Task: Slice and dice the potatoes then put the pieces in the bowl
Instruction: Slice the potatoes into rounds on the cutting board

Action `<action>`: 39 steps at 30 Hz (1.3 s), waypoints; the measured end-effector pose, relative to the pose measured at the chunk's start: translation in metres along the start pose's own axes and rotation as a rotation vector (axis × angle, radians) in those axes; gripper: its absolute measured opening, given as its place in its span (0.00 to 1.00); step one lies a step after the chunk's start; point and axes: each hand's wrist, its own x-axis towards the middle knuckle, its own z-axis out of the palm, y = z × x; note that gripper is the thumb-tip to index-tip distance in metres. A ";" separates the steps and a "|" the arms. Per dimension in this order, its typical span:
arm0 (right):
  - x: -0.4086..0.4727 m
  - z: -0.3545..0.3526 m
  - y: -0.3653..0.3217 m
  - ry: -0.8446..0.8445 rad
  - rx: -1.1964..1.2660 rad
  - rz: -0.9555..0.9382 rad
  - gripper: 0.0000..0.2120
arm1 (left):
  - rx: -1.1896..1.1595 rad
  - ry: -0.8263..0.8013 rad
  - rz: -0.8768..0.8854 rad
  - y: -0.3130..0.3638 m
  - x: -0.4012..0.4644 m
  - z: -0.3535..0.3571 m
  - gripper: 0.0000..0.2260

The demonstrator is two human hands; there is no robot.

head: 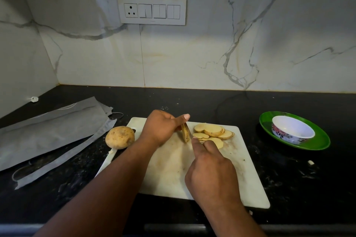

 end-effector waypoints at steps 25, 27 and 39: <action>0.007 0.001 -0.005 -0.092 0.016 0.000 0.29 | 0.111 0.104 0.091 -0.008 0.002 0.006 0.22; 0.008 0.000 -0.004 -0.101 0.018 0.001 0.29 | 0.150 0.120 0.102 -0.008 0.000 0.007 0.23; 0.015 0.003 -0.007 -0.167 -0.044 0.034 0.18 | 0.170 0.175 0.093 -0.005 -0.008 0.009 0.14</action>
